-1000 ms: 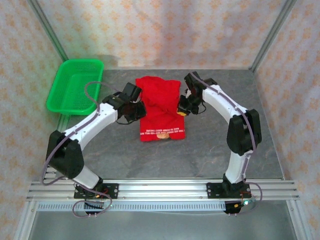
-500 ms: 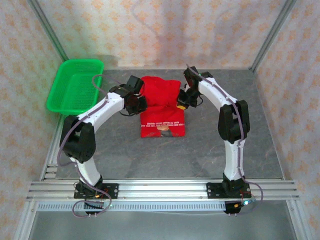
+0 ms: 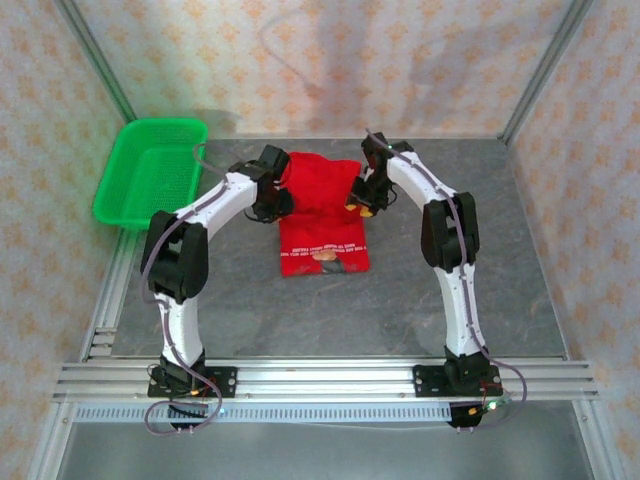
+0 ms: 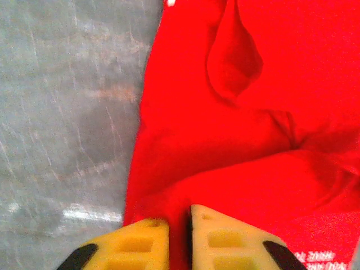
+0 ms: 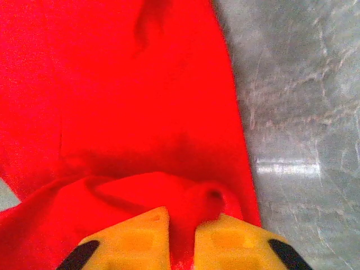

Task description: Fold and stack the t-shirts

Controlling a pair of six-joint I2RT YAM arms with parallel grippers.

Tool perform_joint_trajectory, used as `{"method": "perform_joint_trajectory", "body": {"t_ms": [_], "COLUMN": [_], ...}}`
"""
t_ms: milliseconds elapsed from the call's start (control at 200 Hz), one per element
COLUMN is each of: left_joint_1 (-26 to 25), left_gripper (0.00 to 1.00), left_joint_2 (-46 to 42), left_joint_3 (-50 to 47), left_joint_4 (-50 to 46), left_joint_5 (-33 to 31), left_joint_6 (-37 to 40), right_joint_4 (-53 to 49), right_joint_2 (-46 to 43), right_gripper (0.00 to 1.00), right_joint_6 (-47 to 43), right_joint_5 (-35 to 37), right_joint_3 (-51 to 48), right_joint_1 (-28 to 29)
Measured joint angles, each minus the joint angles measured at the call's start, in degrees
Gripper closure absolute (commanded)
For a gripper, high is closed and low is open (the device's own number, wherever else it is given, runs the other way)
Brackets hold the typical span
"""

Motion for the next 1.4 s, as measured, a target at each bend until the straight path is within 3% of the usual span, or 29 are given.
{"method": "perform_joint_trajectory", "body": {"t_ms": [155,275,390,520,635,736,821,1146,1401], "left_joint_1": [2.67,4.33,4.59,3.17,0.33,-1.86,-3.32,-4.81,-4.83], "left_gripper": [0.28,0.22,0.22,0.24,0.28,0.31,0.32,0.39,0.47], "left_joint_2": [1.27,-3.91,-16.44,-34.25,-41.11,-38.82,-36.00,-24.98,-18.67], "left_joint_3": [12.70,19.37,12.96,-9.44,-28.92,-41.31,-45.70,-44.94,-43.04], "left_joint_4": [-4.59,-4.50,-2.86,0.92,3.37,8.52,11.15,24.81,26.49], "left_joint_5": [-1.33,-1.55,0.31,5.03,8.87,11.63,12.66,15.13,15.17], "left_joint_6": [-1.22,-1.44,-1.49,-2.91,-5.70,-9.94,-12.79,-17.73,-19.45], "right_joint_4": [-2.58,-2.56,0.83,9.81,16.96,23.30,27.12,36.39,36.94], "right_joint_2": [1.20,-5.99,-21.33,-40.52,-46.73,-44.94,-42.60,-36.35,-32.74], "right_gripper": [0.40,0.39,0.39,0.40,0.43,0.44,0.47,0.51,0.56], "right_joint_6": [0.33,-0.15,-0.87,1.75,4.92,7.82,9.49,12.87,13.75], "right_joint_5": [0.87,0.83,-0.46,-5.84,-10.16,-12.57,-13.62,-14.60,-14.21], "right_joint_3": [14.08,12.63,-5.25,-34.77,-53.86,-64.02,-67.54,-67.36,-64.76], "right_joint_1": [-2.82,-5.25,-6.32,-5.53,-4.37,-3.17,-2.12,-0.74,-0.63]}}
